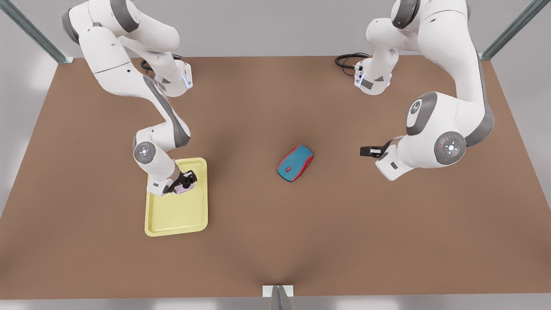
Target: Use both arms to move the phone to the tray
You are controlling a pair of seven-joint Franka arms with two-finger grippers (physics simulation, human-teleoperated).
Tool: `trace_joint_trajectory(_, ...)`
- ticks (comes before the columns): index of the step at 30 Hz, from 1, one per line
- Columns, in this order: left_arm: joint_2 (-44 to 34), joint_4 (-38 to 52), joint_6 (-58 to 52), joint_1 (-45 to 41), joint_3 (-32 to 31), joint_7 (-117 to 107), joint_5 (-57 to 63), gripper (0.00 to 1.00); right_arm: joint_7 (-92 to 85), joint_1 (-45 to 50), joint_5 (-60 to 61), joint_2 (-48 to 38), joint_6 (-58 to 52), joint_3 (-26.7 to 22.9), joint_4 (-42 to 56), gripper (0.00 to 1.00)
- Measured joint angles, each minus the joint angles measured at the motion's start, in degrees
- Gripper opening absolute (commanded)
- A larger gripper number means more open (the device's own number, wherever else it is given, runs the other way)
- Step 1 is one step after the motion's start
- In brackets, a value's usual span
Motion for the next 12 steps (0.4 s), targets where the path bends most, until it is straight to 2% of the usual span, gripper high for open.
trace_joint_trajectory(3, -0.16, 0.54, 0.04, -0.07, 1.22, 0.13, 0.20, 1.00, -2.32, 0.54, -0.26, 1.82, 1.55, -0.11, 4.48, 1.00)
trace_joint_trajectory(4, -0.37, 0.87, 0.03, 0.00, 2.26, 0.17, 0.36, 1.00, -2.71, 0.71, -0.26, 2.00, -0.45, -0.13, 9.89, 1.00)
trace_joint_trajectory(6, -1.56, 1.50, -0.11, 0.18, 3.49, 0.48, 3.23, 1.00, -1.82, 0.82, -0.17, -0.66, -10.02, -0.05, 25.17, 1.00)
trace_joint_trajectory(8, -1.98, 2.20, -0.43, 0.22, 3.91, 0.96, 5.67, 1.00, -0.41, -0.73, 0.16, -9.90, -22.23, -1.21, 31.05, 1.00)
trace_joint_trajectory(9, -2.05, 2.33, -0.70, 0.18, 3.97, 1.18, 6.47, 1.00, 0.20, -0.30, 0.87, -11.92, -28.07, -4.14, 32.46, 1.00)
trace_joint_trajectory(12, -2.05, 2.45, -1.58, 0.11, 3.83, 1.77, 7.71, 1.00, 1.81, 2.20, 2.36, -5.69, -43.00, -9.88, 44.60, 1.00)
